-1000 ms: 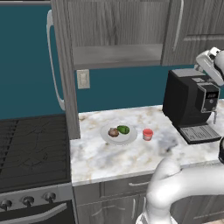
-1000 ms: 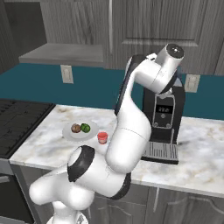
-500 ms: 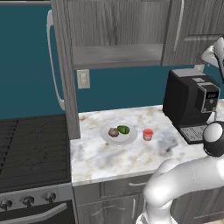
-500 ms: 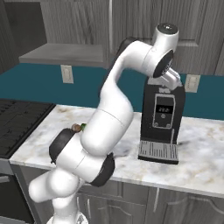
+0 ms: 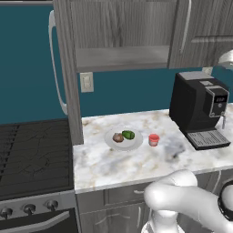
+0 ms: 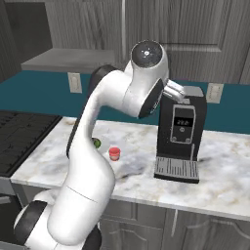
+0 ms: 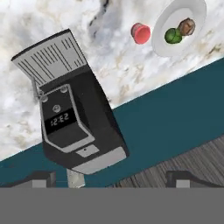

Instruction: Pick the avocado and bread from the counter and place them on the plate. Then pick the jam from the cabinet and place it next to the plate. Lastly close the cabinet door.

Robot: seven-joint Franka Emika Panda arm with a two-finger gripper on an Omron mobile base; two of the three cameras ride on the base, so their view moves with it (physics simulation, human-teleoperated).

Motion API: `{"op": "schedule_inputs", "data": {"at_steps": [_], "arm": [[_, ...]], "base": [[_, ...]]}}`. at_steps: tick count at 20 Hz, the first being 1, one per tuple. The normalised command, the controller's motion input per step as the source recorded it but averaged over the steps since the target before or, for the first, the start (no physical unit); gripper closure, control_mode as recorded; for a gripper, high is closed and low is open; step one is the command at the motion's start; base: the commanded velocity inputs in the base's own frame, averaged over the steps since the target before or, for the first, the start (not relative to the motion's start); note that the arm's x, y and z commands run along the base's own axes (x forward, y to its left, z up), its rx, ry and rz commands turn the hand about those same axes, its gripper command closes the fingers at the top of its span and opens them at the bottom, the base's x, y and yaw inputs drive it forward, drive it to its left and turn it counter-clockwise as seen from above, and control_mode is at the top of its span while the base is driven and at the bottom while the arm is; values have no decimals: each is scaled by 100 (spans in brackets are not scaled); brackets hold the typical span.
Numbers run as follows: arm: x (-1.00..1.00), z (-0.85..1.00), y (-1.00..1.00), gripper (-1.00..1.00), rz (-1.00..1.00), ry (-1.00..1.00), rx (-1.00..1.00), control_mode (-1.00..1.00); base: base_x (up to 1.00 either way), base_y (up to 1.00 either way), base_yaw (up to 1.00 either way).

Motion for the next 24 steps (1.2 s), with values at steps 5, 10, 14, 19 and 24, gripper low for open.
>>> {"op": "schedule_inputs", "data": {"at_steps": [5,10,14,19,24], "arm": [[-96,-60,100,-100,1,-46,-48,-100],[-50,-2,73,-100,1,-10,-31,-100],[-10,0,53,-100,1,4,-19,-100],[-1,-3,69,-100,-2,11,-26,-100],[-11,-13,58,-100,-1,1,-31,-100]], "base": [[0,0,0],[0,0,0],[0,0,0],[0,0,0],[0,0,0]]}}
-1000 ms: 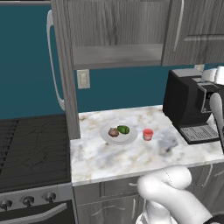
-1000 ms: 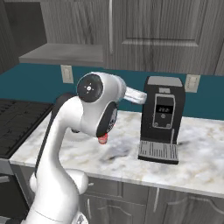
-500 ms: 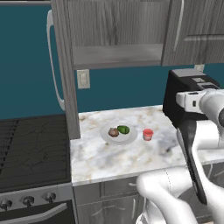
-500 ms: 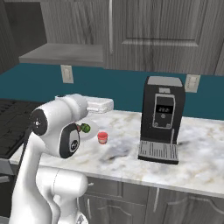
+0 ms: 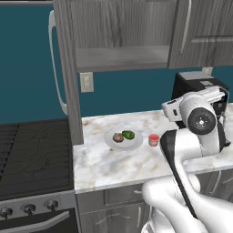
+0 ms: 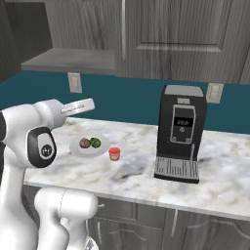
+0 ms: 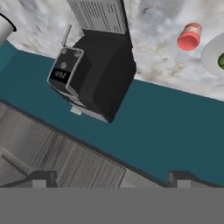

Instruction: Pick the avocado and bread from the counter and place them on the plate. Then pick the jam from the cabinet and place it next to the plate. Lastly close the cabinet door.

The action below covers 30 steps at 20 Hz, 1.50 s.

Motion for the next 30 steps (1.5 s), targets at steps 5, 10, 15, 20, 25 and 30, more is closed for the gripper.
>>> {"op": "schedule_inputs", "data": {"at_steps": [5,10,15,20,25,30], "arm": [[-31,-25,24,-100,0,3,-26,-100],[-33,-42,2,-100,0,7,-23,-100],[-23,-51,0,-100,0,15,-24,-100],[-19,-55,0,-100,0,11,-27,-100],[-35,-37,-1,-100,0,1,-19,-100],[-32,-33,-2,-100,1,0,-13,-100]], "base": [[0,0,0],[0,0,0],[0,0,0],[0,0,0],[0,0,0],[0,0,0]]}}
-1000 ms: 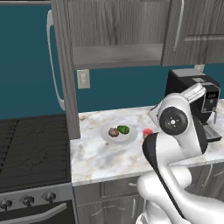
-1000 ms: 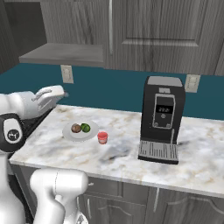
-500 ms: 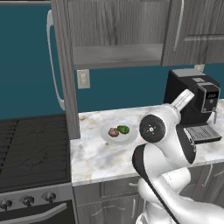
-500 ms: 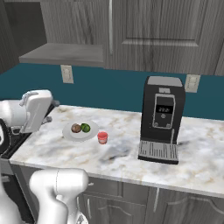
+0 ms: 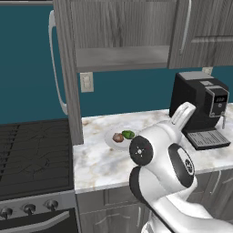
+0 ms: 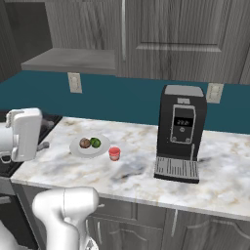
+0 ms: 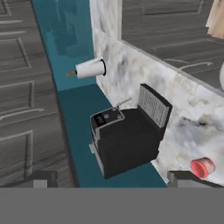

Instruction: Pick the avocado and bread from the counter and place them on the plate. Then pick the jam from the cabinet and place it next to the plate. Lastly close the cabinet door.

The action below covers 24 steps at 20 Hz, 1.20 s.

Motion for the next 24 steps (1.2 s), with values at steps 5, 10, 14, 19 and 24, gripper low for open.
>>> {"op": "schedule_inputs", "data": {"at_steps": [5,10,14,19,24], "arm": [[-17,-37,0,-100,3,-2,-14,-100],[-3,-38,10,-100,1,2,-21,-100],[-1,-24,18,-100,0,1,-18,-100],[0,-13,27,-100,0,0,-19,-100],[0,-6,32,-100,0,1,-17,-100]], "base": [[0,0,0],[0,0,0],[0,0,0],[0,0,0],[0,0,0]]}}
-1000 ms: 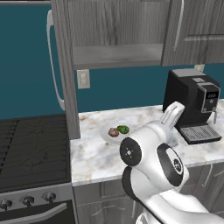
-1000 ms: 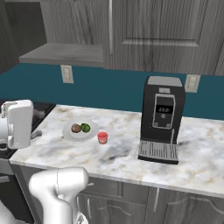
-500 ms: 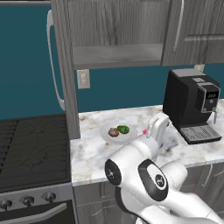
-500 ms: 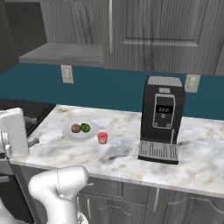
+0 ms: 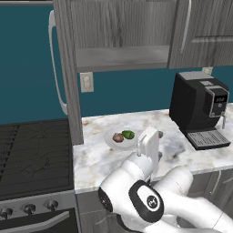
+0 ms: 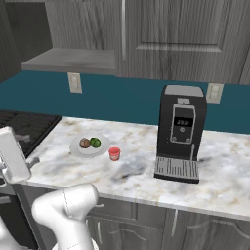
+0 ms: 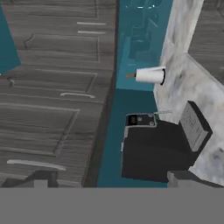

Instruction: Pick the avocado and bread from the counter and place them on the plate. Then pick the jam from the cabinet and place it next to the plate. Lastly close the cabinet door.

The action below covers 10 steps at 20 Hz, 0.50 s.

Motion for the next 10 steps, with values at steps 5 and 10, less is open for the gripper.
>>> {"op": "schedule_inputs", "data": {"at_steps": [5,10], "arm": [[0,0,51,-100,-6,0,-27,-100],[-2,0,47,-100,-12,4,-27,-100]], "base": [[0,0,0],[0,0,0]]}}
